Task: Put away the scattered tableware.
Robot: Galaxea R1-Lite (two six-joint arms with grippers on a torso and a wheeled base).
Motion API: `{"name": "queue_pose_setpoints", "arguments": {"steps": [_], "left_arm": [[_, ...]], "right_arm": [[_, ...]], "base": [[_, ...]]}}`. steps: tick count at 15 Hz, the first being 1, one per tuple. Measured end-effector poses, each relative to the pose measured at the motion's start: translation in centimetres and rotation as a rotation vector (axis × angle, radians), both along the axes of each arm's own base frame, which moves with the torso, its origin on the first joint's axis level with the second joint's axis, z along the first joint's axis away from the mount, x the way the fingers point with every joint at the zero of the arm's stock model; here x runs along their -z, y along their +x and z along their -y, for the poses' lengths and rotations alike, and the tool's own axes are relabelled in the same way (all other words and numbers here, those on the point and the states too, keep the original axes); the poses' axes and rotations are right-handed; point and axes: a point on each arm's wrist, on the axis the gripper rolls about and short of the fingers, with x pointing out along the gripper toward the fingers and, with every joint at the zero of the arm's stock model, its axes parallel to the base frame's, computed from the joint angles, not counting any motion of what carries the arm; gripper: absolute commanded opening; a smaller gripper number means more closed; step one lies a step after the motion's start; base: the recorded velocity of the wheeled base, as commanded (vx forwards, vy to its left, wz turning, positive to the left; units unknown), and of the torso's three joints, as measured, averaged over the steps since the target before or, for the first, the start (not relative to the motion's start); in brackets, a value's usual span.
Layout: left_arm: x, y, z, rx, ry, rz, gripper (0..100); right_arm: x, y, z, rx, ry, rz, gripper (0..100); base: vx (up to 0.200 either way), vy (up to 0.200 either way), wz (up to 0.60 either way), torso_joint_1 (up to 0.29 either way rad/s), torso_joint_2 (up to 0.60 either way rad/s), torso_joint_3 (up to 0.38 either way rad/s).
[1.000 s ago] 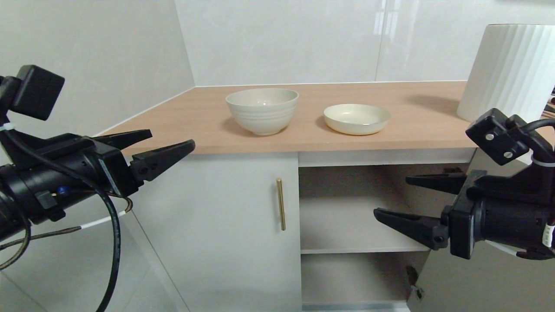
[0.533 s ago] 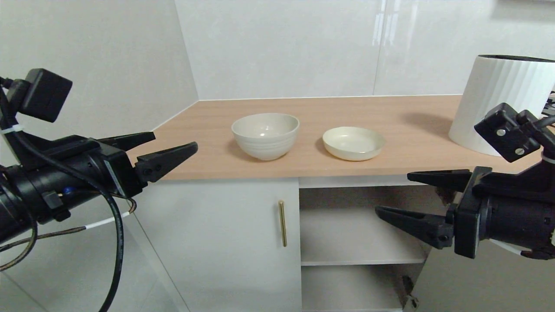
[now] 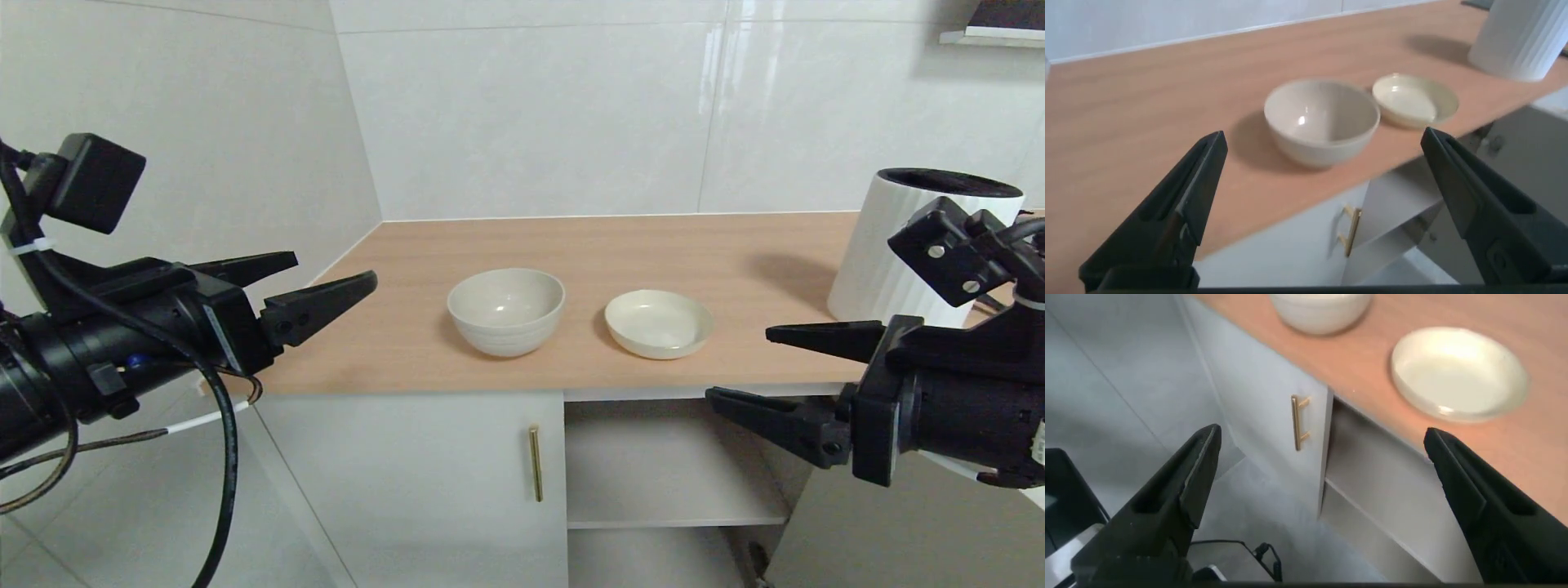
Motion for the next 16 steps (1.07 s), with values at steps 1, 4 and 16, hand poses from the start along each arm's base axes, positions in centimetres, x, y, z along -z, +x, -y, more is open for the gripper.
{"name": "queue_pose_setpoints", "arguments": {"steps": [1,4,16], "left_arm": [[0.0,0.0,0.0,0.0,0.0,-0.001,100],[0.1,0.1,0.0,0.0,0.001,-0.004,100],[0.8,7.7,2.2,-0.127,-0.04,-0.341,100]], "right_arm": [[0.0,0.0,0.0,0.0,-0.001,-0.001,100],[0.0,0.0,0.0,0.0,-0.001,-0.001,100],[-1.4,8.9,-2.8,0.311,0.024,-0.12,100]], "base": [[0.0,0.0,0.0,0.178,-0.49,-0.3],[0.0,0.0,0.0,0.199,-0.5,-0.303],[0.0,0.0,0.0,0.054,-0.14,-0.08]]}}
